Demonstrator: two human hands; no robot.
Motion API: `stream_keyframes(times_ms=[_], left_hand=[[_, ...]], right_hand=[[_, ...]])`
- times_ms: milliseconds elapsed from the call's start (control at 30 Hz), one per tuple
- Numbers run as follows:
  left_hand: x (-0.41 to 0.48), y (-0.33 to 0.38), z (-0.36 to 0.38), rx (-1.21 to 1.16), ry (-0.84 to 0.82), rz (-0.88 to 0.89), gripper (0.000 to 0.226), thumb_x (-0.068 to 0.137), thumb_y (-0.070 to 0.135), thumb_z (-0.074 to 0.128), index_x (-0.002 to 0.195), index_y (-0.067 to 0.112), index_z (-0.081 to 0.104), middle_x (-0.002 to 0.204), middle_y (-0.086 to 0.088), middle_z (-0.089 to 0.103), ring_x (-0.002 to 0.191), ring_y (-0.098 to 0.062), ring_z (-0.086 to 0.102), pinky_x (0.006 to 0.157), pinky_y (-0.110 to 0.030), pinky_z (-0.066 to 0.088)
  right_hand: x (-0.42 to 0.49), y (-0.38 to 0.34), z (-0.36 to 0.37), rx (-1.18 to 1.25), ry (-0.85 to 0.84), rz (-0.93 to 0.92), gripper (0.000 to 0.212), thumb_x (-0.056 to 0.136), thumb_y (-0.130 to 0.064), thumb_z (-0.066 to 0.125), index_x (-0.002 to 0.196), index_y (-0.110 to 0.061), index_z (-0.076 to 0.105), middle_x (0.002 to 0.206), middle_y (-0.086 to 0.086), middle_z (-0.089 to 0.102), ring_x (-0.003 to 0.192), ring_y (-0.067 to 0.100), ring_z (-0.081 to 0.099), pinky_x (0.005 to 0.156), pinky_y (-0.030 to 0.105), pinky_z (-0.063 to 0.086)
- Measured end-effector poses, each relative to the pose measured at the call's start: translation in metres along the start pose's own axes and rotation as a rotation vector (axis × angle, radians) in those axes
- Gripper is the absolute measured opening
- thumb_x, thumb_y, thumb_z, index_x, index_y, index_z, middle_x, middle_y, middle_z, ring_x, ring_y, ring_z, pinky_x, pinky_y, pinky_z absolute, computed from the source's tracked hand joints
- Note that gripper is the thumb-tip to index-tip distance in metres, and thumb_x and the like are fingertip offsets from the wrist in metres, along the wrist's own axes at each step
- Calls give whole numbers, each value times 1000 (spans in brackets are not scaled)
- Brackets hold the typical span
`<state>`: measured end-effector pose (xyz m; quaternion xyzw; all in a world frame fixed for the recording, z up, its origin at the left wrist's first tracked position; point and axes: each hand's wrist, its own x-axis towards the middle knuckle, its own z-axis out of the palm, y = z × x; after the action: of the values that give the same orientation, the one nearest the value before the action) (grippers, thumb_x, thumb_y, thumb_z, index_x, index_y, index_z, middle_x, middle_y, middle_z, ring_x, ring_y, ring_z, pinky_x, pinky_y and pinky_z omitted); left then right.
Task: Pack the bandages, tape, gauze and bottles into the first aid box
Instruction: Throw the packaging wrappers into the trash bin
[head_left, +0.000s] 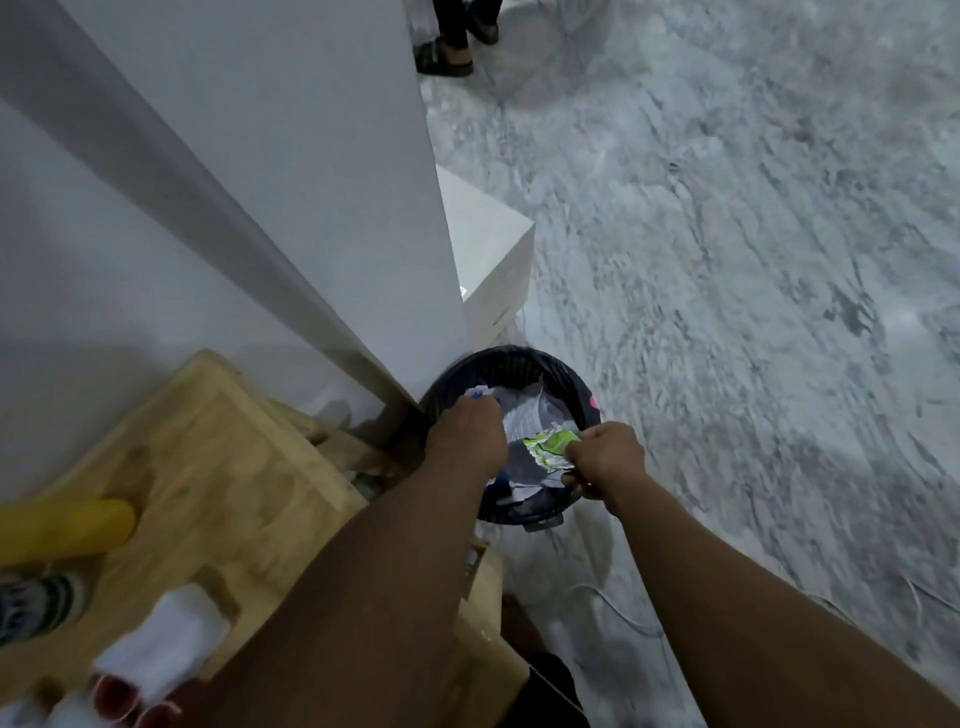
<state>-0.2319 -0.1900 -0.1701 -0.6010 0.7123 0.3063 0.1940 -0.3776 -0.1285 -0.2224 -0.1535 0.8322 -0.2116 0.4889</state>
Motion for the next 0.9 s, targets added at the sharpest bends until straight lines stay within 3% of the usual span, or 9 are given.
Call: stream_keyframes(times_ms=[100,200,333,500,700,900], left_hand=[[16,-1,16,9,-17,-10,27,93,4,62,120,7,61,124,-16,63,111,-35,66,90,-45,59],[30,-4,25,19,-24,-19,26,93,3,61,119,8,61,123,-15,63,110,-34,66,90,-44,59],[46,-6,30,28,-23,-31,27,93,3,63,119,8,61,122,-15,63,109,-35,67,90,-46,60],[58,-9,34,12,-31,-37,28,93,5,66,120,9,61,118,-15,64,104,-34,68,89,-47,61],[65,-11,34,-1,-34,-41,25,93,4,67,117,8,61,117,-16,64,105,-34,68,88,-47,61],[72,-14,36,-20,-53,-41,25,92,12,72,114,8,61,119,-16,65,106,-35,68,87,-45,61]], right_hand=[[15,10,16,-17,-22,18,21,84,1,62,69,-10,50,63,15,59,54,31,72,44,31,49],[26,12,28,-36,-50,10,19,85,1,60,72,-9,51,69,17,62,63,35,74,54,40,55],[38,12,35,-27,-64,15,12,85,-1,61,88,-8,52,82,19,66,57,32,72,51,34,54],[48,5,37,-33,-71,9,21,88,-1,61,75,-10,48,64,17,61,61,35,71,51,35,52],[53,3,41,-45,-71,-3,19,87,-4,64,74,-9,50,72,21,66,67,36,75,64,52,61],[60,4,45,-11,-104,3,20,89,-9,66,78,-11,50,81,22,70,52,28,67,51,36,57]])
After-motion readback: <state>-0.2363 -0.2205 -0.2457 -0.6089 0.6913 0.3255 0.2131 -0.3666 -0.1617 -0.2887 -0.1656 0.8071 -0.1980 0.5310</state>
